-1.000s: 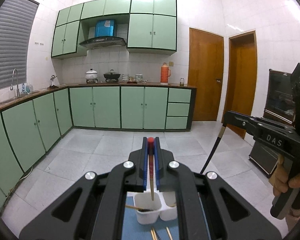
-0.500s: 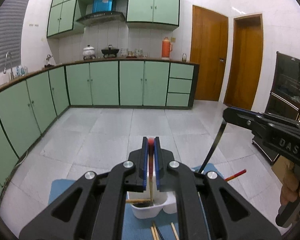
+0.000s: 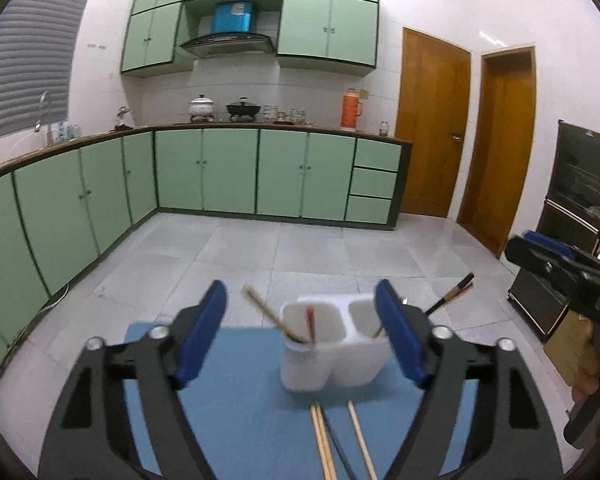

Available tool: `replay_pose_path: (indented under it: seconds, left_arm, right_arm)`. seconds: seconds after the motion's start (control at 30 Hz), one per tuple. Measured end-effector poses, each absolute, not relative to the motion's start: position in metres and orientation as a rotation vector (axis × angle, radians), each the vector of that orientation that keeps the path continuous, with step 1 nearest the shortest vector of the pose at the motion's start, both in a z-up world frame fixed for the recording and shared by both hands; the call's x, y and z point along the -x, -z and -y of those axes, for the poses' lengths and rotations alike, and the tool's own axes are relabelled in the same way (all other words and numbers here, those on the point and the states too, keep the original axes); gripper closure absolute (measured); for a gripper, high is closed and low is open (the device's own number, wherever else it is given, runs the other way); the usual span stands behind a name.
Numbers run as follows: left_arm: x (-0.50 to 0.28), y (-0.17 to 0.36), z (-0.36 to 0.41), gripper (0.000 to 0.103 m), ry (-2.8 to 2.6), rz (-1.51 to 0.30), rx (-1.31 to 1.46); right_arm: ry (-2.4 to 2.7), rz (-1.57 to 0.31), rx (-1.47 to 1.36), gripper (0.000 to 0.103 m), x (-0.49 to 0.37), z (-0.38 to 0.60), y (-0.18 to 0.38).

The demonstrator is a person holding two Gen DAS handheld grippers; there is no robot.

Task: Organize utensils
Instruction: 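Move both open grippers back over the remaining chopsticks on the mat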

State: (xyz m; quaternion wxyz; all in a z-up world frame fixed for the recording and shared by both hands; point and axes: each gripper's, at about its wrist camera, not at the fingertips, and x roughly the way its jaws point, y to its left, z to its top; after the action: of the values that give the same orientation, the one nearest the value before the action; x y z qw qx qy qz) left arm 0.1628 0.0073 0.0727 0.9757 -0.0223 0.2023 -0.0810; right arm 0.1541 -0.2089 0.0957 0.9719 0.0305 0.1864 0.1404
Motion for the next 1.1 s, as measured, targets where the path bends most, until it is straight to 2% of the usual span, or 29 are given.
replay_pose_path:
  seconds: [0.03, 0.17, 0.63, 1.0, 1.1]
  left_arm:
    - [-0.153, -0.066, -0.009, 0.017, 0.143, -0.411, 0.047]
    - [-0.127, -0.038, -0.012, 0.013, 0.104, -0.438, 0.036]
    - [-0.064, 0.047, -0.017, 0.01, 0.092, -0.575, -0.051]
    - [-0.039, 0.084, -0.021, 0.01, 0.128, -0.688, -0.079]
    - [-0.035, 0.09, -0.019, 0.01, 0.155, -0.721, -0.085]
  right_arm:
    - [-0.264, -0.383, -0.064, 0.021, -0.145, 0.209, -0.088]
    - [-0.217, -0.418, -0.094, 0.007, -0.119, 0.212, -0.057]
    - [-0.196, -0.603, -0.12, 0.007, -0.065, 0.202, 0.03]
    - [-0.241, -0.736, -0.087, 0.029, -0.038, 0.181, 0.076]
    - [-0.251, -0.768, -0.082, 0.039, -0.033, 0.177, 0.085]
